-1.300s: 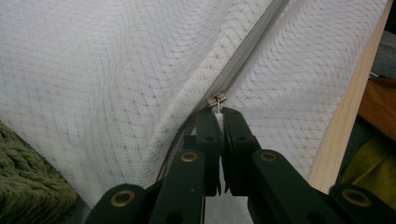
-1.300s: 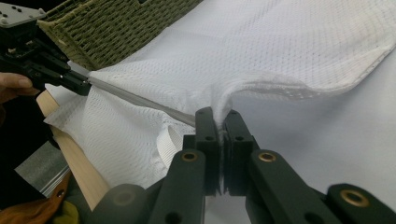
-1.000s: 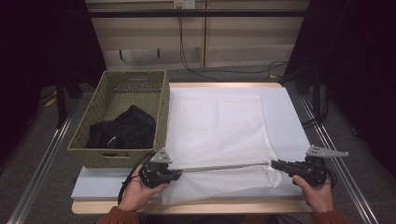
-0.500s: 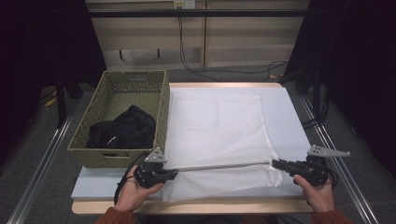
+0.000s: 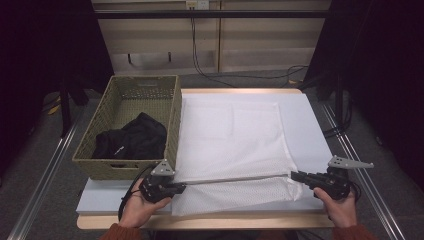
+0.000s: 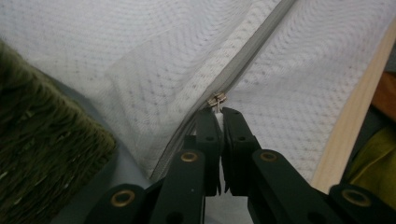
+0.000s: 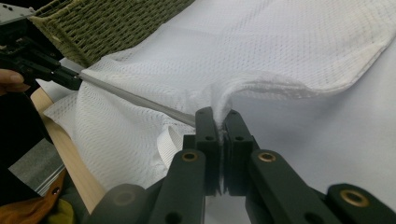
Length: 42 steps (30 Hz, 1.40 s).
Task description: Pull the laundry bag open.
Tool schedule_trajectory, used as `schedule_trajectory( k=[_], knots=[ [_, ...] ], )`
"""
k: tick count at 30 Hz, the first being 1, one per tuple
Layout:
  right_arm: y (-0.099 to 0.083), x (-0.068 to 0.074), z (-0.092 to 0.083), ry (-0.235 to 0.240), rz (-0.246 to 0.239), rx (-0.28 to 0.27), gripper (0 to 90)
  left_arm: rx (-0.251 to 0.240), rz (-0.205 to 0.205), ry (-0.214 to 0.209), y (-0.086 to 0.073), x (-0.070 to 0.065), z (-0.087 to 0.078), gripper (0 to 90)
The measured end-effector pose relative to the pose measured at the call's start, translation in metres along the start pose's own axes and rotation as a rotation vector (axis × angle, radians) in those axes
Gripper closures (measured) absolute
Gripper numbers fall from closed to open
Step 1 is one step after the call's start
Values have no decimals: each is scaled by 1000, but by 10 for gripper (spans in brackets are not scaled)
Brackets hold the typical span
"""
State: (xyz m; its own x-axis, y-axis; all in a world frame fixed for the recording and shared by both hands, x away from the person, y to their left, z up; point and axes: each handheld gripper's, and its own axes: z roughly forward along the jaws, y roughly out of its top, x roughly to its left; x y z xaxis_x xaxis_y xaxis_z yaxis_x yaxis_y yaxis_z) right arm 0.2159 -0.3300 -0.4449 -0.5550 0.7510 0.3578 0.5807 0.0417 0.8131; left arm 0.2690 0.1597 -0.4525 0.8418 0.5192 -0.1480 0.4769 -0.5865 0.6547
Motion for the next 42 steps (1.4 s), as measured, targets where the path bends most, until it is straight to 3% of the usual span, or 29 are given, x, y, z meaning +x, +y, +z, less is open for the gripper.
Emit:
schedule_trajectory(
  k=[9, 29, 34, 42],
  knots=[
    [-1, -1, -3, 0, 7, -2, 871, -3, -8, 19, -3, 3, -7, 868],
    [-1, -1, -3, 1, 8, -3, 871, -22, -22, 17, -6, 4, -16, 868],
    [0, 0, -4, 3, -3, -4, 871, -41, -44, 8, -11, 4, -20, 867],
    [-2, -2, -4, 0, 9, 5, 871, -41, -46, 25, -13, 7, -23, 868]
  ],
)
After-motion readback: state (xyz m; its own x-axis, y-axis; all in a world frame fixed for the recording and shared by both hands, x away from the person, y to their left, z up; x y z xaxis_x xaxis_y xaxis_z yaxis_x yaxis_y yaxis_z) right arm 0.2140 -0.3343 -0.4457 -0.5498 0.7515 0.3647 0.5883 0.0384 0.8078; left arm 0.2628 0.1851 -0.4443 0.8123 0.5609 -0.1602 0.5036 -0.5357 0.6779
